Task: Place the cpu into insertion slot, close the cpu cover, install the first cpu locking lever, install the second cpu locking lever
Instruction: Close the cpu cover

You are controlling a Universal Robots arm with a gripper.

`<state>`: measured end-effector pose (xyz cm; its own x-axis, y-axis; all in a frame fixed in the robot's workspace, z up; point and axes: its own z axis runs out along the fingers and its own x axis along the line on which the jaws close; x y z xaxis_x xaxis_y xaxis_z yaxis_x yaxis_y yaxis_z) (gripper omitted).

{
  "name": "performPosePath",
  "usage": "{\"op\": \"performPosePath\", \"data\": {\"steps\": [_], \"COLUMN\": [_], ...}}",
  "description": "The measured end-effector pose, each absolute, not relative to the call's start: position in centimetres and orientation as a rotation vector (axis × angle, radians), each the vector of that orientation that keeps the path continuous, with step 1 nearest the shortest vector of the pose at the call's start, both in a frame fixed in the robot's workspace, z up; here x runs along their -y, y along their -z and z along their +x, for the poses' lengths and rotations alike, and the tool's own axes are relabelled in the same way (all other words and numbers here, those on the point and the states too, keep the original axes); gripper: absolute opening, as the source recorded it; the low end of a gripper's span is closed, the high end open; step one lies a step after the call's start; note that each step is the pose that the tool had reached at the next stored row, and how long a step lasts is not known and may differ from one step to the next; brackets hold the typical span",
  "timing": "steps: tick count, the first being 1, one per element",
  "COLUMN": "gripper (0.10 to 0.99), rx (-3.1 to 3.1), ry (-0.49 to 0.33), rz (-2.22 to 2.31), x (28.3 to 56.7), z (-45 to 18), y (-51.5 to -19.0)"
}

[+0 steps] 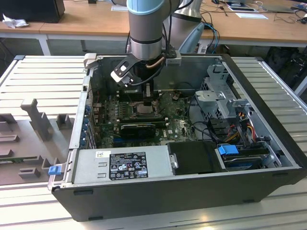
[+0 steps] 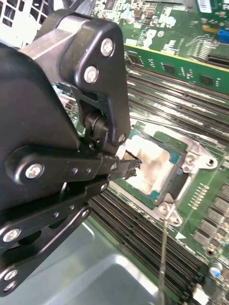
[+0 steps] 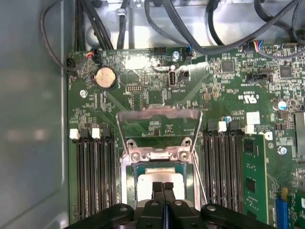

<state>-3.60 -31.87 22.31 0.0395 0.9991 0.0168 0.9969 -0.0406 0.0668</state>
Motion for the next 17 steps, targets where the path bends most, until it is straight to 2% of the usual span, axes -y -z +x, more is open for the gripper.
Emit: {"op": "performPosePath", "data": {"steps": [17], "gripper": [0.106], "rx": [-2.151], "ry": [-0.090], "rz": [2.239], "x": [31.9], "z": [-3.5], "y": [-24.7]}}
